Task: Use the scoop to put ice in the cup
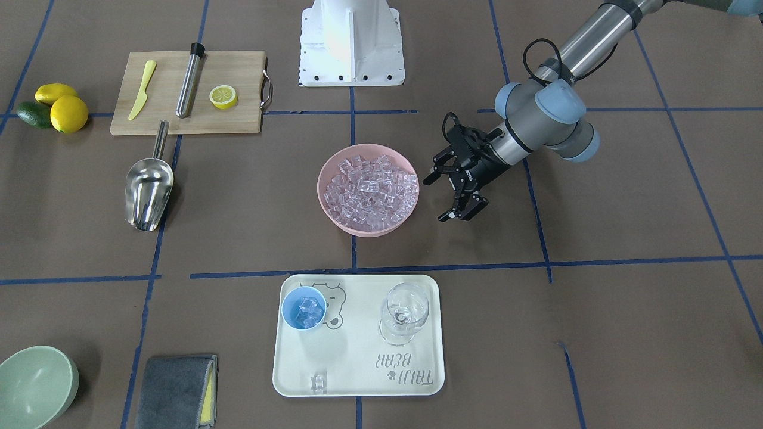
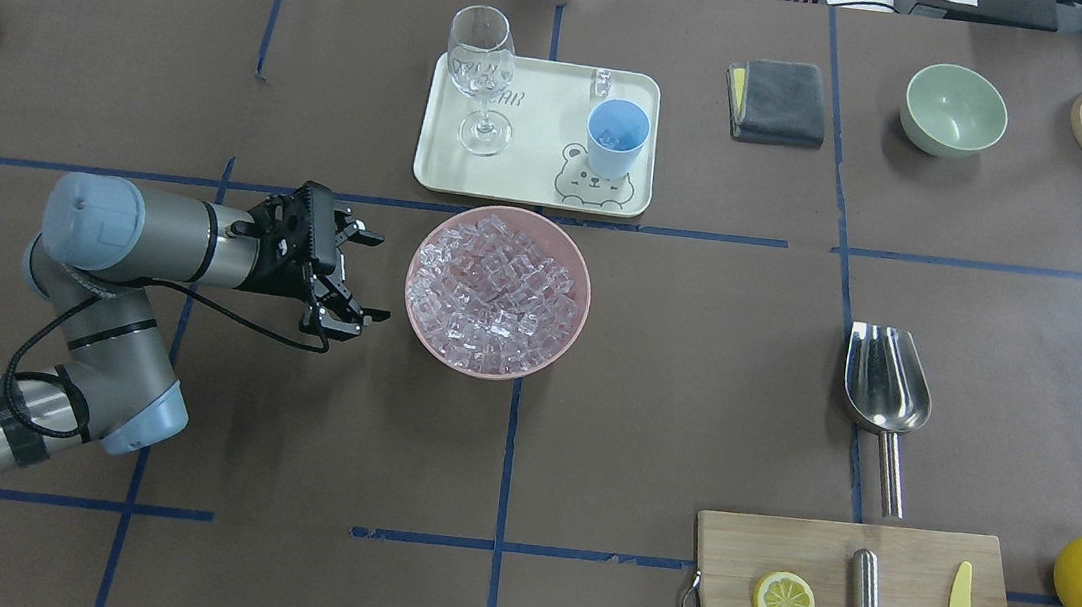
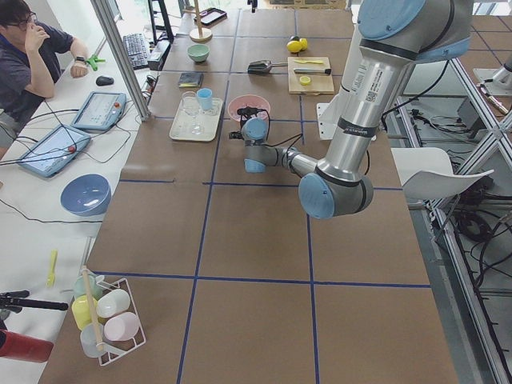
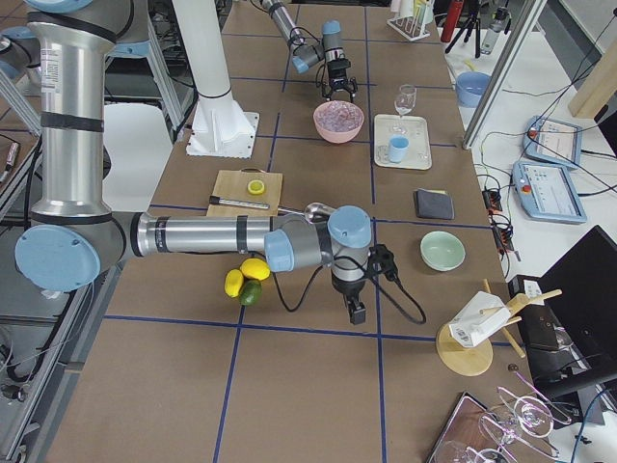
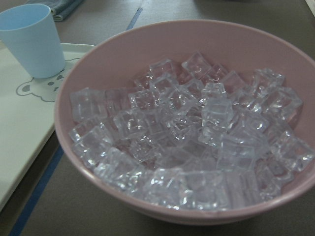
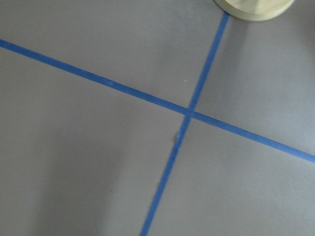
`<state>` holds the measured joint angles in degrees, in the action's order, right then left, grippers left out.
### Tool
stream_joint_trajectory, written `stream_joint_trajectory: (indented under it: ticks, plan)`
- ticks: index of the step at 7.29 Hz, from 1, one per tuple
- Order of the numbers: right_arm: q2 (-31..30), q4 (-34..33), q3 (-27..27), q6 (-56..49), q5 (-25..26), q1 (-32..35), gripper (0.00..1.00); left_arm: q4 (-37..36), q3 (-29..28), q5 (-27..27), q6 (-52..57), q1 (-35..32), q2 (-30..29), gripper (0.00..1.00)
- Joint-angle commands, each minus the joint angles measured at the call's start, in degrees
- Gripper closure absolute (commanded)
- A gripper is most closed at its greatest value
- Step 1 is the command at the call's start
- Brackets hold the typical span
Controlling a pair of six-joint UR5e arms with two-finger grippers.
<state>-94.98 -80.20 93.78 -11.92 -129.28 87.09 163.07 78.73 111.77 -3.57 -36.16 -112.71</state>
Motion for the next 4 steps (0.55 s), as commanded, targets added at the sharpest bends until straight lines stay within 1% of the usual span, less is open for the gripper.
stream_joint_trajectory:
  ticks: [1, 2, 3, 4]
  plan:
    - [-2.9, 0.2, -3.6, -6.1, -2.5, 5.9, 0.00, -8.5, 1.7, 5.0, 1.2, -7.8, 1.8, 0.00]
    - [-3.5, -0.3, -3.4, -5.6, -4.9, 6.8, 0.00, -10.9, 3.2, 5.4, 4.7, -12.1, 4.1, 0.00]
    - [-3.3, -3.3, -2.5, -5.5, -5.0, 7.5, 0.00, -13.5, 3.2, 6.0, 8.5, -17.0, 6.1, 0.00]
    - [-2.9, -7.6, -0.2, -5.4, -4.8, 7.5, 0.00, -19.0, 3.3, 7.5, 11.9, -21.5, 7.1, 0.00]
